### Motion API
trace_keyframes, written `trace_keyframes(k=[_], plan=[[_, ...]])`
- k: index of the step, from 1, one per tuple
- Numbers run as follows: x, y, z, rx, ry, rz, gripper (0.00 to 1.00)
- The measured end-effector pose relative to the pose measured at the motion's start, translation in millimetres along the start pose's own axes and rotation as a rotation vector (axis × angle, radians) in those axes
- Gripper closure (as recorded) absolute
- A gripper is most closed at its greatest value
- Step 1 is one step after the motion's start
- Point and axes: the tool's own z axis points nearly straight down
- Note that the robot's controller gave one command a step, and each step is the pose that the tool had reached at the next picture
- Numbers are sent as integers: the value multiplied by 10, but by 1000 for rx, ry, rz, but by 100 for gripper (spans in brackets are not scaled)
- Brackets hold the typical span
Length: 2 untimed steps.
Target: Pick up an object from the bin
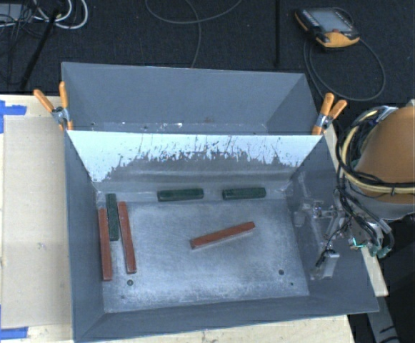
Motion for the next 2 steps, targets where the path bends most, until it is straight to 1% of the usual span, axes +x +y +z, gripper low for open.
trace_keyframes(k=[1, 2], plan=[[-220, 401, 418, 1, -5, -93, 0], [-287, 639, 670, -2, 3, -247, 0]])
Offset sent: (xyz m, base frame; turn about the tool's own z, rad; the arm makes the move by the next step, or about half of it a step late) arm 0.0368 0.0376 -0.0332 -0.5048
